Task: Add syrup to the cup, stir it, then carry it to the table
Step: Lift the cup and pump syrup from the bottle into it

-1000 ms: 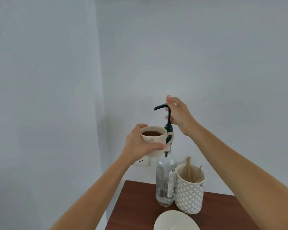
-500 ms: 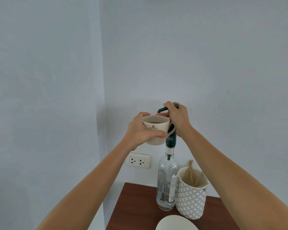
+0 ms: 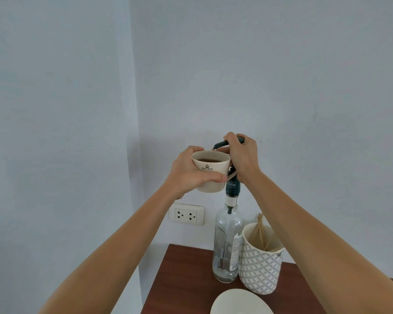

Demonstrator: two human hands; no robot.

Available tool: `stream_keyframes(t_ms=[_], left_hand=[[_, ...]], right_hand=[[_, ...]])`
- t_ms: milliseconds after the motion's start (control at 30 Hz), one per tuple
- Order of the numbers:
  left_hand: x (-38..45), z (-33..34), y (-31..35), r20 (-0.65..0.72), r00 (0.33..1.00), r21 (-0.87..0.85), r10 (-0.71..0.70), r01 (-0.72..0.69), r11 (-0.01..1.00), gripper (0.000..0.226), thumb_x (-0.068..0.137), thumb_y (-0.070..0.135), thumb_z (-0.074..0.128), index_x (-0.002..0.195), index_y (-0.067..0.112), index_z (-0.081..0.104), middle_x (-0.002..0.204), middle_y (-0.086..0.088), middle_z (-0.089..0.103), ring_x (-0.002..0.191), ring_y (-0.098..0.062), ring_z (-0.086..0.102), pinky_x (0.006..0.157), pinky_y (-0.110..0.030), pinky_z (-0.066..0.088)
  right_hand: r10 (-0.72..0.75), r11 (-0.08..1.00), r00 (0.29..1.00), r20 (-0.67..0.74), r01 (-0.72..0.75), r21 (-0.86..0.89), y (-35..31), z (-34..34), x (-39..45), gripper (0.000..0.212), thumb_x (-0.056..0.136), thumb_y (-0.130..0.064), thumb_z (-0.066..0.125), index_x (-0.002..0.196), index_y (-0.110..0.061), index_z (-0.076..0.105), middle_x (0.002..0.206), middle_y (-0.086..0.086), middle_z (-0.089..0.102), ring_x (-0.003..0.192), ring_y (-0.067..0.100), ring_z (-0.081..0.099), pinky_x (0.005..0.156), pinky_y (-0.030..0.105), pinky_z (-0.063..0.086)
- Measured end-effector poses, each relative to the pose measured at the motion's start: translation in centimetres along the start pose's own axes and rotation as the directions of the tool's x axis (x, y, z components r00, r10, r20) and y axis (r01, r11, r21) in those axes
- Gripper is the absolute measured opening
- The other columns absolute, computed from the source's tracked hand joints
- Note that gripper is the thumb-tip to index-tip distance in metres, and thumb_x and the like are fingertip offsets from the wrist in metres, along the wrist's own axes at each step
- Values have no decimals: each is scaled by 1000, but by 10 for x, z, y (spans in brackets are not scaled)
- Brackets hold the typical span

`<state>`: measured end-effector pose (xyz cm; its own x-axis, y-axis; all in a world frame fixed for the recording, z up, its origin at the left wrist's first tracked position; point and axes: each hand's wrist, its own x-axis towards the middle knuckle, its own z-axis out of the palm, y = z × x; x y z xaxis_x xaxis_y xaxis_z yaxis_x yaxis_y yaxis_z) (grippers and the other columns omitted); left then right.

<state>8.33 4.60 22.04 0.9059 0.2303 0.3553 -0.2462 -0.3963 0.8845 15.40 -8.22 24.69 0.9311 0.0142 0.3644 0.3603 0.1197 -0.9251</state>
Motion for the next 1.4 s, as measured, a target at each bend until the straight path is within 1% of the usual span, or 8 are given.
stream_keyframes(t_ms=[400, 567, 700, 833, 900, 1033, 1200, 1400], left_hand=[[1, 2, -4, 2, 1000, -12, -2, 2, 1000, 115, 25, 49, 89, 131, 21, 55, 122, -2, 68, 110, -21, 67, 80, -32, 58], [1, 3, -6, -2, 1000, -25, -2, 2, 1000, 113, 25, 48, 89, 130, 21, 56, 121, -1, 69, 109, -20, 68, 75, -28, 54], [0, 5, -6, -2, 1000, -34, -1, 1, 999, 113, 26, 48, 89, 130, 20, 57, 121, -1, 68, 108, -20, 67, 74, -27, 54], [-2, 5, -5, -4, 1000, -38, -9, 8, 999, 114, 25, 47, 89, 131, 19, 56, 122, -2, 68, 109, -21, 67, 76, -29, 55], [-3, 5, -4, 4, 1000, -35, -16, 16, 999, 114, 25, 48, 89, 131, 19, 56, 121, -3, 68, 108, -21, 67, 75, -28, 54], [-3, 4, -1, 16, 999, -31, -28, 28, 999, 114, 26, 48, 89, 131, 20, 56, 122, -3, 68, 109, -22, 67, 74, -28, 53], [0, 2, 8, 22, 1000, -29, -21, 21, 999, 111, 26, 48, 88, 129, 21, 55, 119, -1, 68, 105, -20, 67, 71, -27, 52], [0, 4, 8, 27, 999, -42, -18, 19, 999, 114, 26, 47, 88, 131, 21, 54, 120, -2, 68, 105, -20, 67, 70, -26, 51]], right_hand=[[-40, 998, 999, -31, 38, -45, 6, 0, 2, 13, 78, -19, 56, 73, -7, 56, 49, 2, 70, 55, 24, 57, 57, 35, 46], [-38, 997, 999, -38, 35, -69, 8, -1, 4, 14, 77, -17, 56, 67, -7, 53, 57, 11, 70, 57, 25, 56, 57, 35, 43], [-49, 994, 998, -32, 45, -104, 9, -2, 5, 15, 75, -15, 54, 67, -2, 54, 68, 23, 60, 60, 27, 55, 60, 38, 40], [-64, 990, 998, -25, 60, -129, 9, -2, 3, 13, 76, -12, 54, 64, -6, 51, 67, 20, 49, 62, 28, 56, 61, 37, 38], [-56, 990, 998, -20, 53, -132, 9, -3, 1, 13, 77, -13, 54, 65, -7, 52, 67, 27, 54, 59, 25, 61, 61, 37, 40], [20, 996, 998, 52, -15, -91, 1, -7, 3, 16, 81, -22, 59, 79, -6, 60, 67, 12, 77, 60, 26, 69, 63, 39, 52], [68, 995, 992, 104, -60, -73, -13, -8, 6, 17, 83, -26, 63, 89, -10, 64, 71, 10, 80, 63, 28, 69, 64, 38, 53], [18, 996, 999, 47, -14, -86, -9, -5, 3, 17, 83, -26, 57, 85, -10, 63, 70, 2, 80, 59, 20, 74, 60, 34, 53]])
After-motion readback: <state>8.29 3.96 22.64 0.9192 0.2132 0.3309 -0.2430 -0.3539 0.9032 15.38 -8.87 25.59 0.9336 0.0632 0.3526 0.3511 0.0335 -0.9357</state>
